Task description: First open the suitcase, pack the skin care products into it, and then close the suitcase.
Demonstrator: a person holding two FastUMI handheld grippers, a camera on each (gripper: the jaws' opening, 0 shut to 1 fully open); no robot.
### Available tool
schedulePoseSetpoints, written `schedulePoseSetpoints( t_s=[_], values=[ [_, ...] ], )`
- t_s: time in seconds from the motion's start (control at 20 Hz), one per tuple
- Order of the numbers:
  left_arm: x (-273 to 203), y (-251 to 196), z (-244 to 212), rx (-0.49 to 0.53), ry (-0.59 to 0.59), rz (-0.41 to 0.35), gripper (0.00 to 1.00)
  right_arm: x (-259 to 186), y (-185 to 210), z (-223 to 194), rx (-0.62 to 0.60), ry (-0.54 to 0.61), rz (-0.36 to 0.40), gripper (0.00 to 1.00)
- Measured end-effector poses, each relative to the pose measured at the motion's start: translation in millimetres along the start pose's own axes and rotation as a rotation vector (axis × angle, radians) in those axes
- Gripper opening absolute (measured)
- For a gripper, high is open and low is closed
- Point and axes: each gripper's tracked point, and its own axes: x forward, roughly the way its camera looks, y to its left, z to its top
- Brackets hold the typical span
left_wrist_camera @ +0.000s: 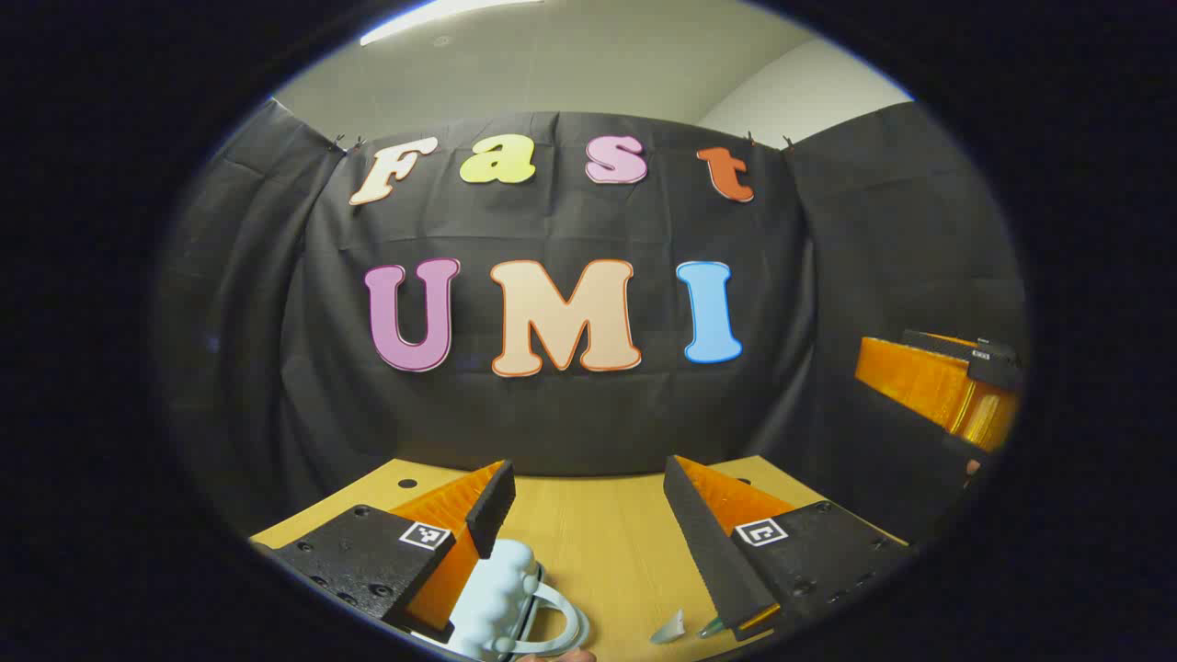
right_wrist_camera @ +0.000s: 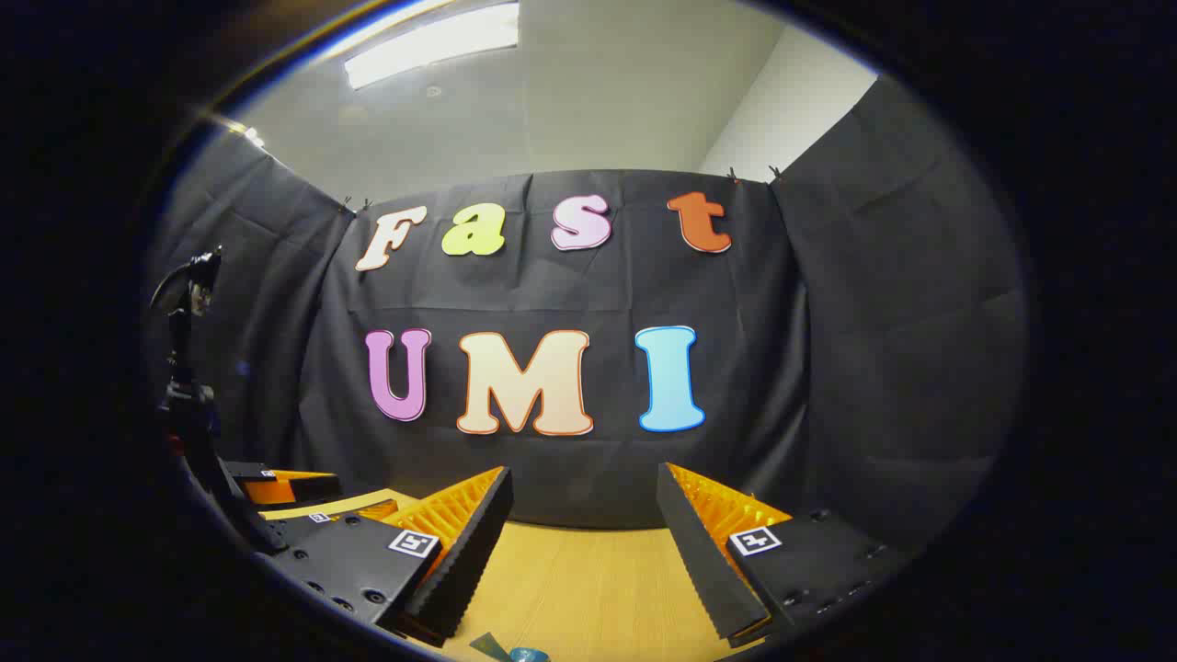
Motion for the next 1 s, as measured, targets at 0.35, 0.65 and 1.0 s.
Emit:
schedulePoseSetpoints(
  t_s=[0.35,0.65,1.0],
  values=[
    [5,13,-86,0.011,0.217,-0.002,0.96,2,0,-20,0.006,0.060,-0.027,0.98],
    [3,13,-160,-0.004,0.419,-0.014,0.96,-7,-9,-38,-0.016,0.120,-0.043,0.99],
    [-9,9,-234,0.001,0.669,-0.033,0.97,-18,-20,-47,-0.066,0.164,-0.064,0.98]
  ],
)
